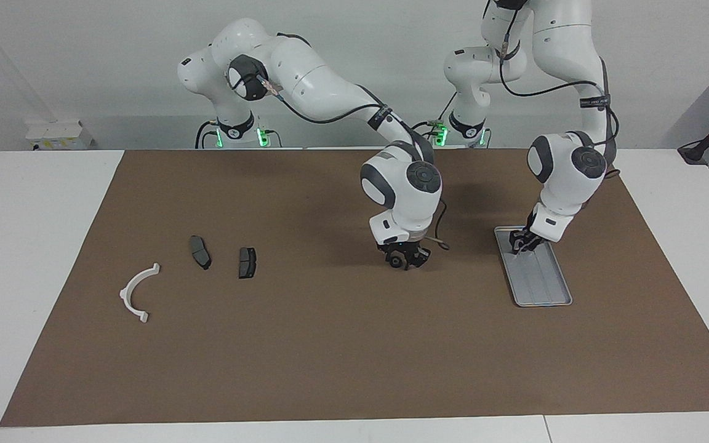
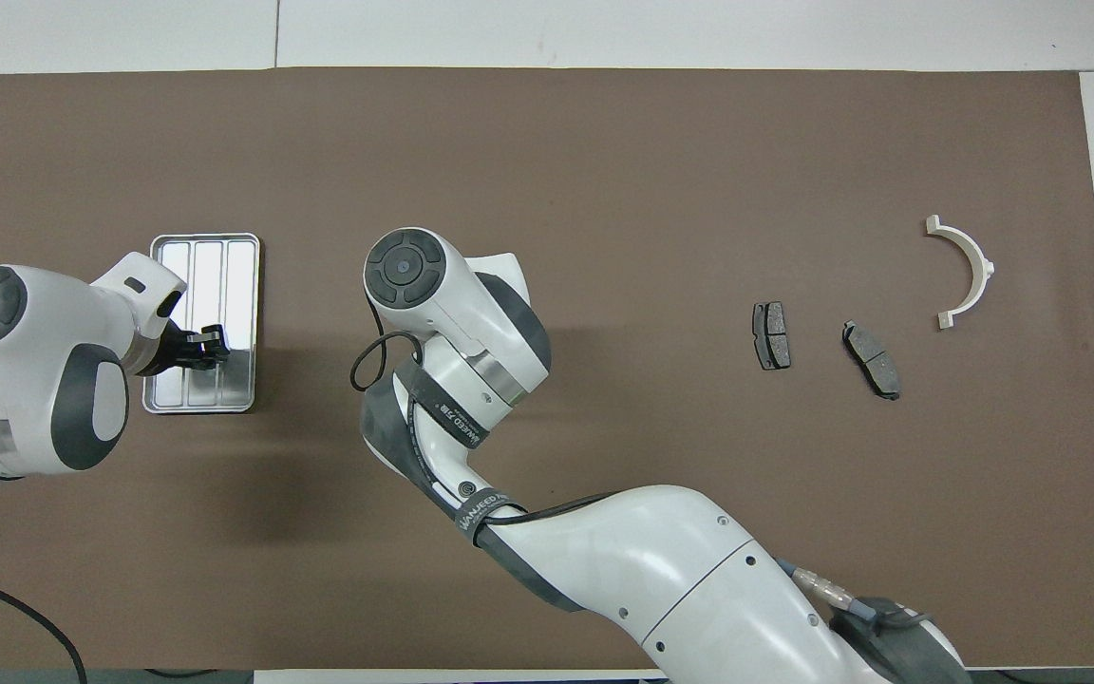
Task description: Place bearing gear from tray to pile
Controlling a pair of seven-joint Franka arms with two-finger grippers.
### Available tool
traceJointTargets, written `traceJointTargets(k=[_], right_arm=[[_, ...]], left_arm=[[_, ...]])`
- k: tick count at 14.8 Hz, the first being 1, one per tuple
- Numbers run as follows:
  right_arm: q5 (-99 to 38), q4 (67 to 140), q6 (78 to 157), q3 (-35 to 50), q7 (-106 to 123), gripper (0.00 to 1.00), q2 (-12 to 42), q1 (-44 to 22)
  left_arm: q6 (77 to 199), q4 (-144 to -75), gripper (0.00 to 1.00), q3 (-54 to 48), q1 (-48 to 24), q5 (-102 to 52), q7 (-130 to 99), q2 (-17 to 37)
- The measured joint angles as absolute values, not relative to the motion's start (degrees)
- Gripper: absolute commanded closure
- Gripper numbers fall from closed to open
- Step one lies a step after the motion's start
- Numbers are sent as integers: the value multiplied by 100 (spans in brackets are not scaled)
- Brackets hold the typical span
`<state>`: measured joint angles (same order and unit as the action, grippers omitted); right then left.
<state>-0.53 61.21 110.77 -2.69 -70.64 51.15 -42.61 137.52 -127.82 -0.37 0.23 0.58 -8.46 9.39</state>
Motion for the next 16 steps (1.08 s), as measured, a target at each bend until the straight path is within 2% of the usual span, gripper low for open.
traceJointTargets(k=[2,3,6,10,13,16], right_arm=[[-57,6104,11089,-269,-7069,98,5114,-4260],[-57,6104,11089,-269,-7070,100,5114,-4259],[-57,6104,11089,-269,-7070,100,5115,-4253],[-57,6074,11029,-281,-6981,100,5067,-4082],[-60,5967,10357,-270,-6301,100,4740,-3709],[-94,5888,9435,-188,-4968,100,4061,-3016]], left_arm=[[13751,-12782,86,-46,22,55,-846,935],[13751,-12780,86,-48,22,54,-846,934],[13630,-12672,86,-28,26,53,-847,930],[12320,-11580,86,-28,23,-196,-887,900],[11801,-11009,86,-54,14,-288,-1103,886],[11764,-10826,86,-78,-427,-326,-1924,892]])
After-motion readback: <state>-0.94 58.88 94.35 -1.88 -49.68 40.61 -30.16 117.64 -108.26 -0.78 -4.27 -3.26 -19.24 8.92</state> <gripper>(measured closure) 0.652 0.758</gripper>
